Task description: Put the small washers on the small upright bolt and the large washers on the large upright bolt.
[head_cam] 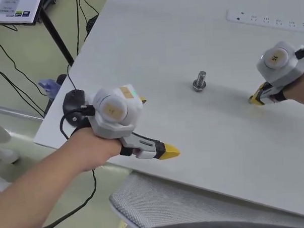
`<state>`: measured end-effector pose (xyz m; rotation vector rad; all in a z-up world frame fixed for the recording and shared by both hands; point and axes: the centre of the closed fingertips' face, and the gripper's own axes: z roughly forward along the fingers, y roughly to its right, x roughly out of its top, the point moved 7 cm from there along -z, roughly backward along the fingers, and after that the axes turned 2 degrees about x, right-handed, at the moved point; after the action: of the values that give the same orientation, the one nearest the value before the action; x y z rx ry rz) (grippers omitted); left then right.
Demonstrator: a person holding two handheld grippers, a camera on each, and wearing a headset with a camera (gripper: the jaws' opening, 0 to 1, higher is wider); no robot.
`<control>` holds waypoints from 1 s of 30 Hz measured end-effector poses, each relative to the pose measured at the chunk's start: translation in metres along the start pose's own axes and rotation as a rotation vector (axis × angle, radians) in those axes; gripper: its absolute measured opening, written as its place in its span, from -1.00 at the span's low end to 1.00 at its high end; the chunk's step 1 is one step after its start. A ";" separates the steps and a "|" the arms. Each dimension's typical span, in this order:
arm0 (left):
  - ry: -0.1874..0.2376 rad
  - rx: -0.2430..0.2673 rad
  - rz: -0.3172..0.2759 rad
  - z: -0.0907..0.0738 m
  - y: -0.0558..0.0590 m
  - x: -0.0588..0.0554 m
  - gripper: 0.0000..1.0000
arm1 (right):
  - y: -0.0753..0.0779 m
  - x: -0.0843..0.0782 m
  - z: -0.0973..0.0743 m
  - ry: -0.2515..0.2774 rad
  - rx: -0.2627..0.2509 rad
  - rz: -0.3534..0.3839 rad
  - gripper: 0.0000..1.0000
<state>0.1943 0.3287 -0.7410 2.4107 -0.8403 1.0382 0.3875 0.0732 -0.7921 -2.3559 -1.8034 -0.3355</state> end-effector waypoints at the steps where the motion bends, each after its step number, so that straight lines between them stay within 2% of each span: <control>1: -0.004 0.001 0.001 0.000 0.000 -0.001 0.89 | 0.001 -0.001 0.000 -0.006 0.000 0.004 -0.66; 5: -0.003 0.003 -0.001 -0.003 0.001 -0.004 0.88 | 0.002 0.000 -0.003 0.024 0.006 0.031 -0.61; 17: 0.007 0.004 0.009 -0.005 0.003 -0.001 0.87 | 0.002 0.002 -0.020 0.052 -0.030 0.016 -0.57; 28: 0.023 0.010 0.035 -0.005 0.009 0.008 0.86 | -0.003 0.005 -0.057 0.160 -0.061 0.039 -0.51; 30: 0.026 0.012 0.043 -0.006 0.009 0.010 0.84 | -0.005 0.006 -0.067 0.208 -0.074 0.044 -0.49</control>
<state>0.1906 0.3211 -0.7288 2.3940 -0.8833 1.0916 0.3789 0.0624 -0.7257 -2.3059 -1.6685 -0.6265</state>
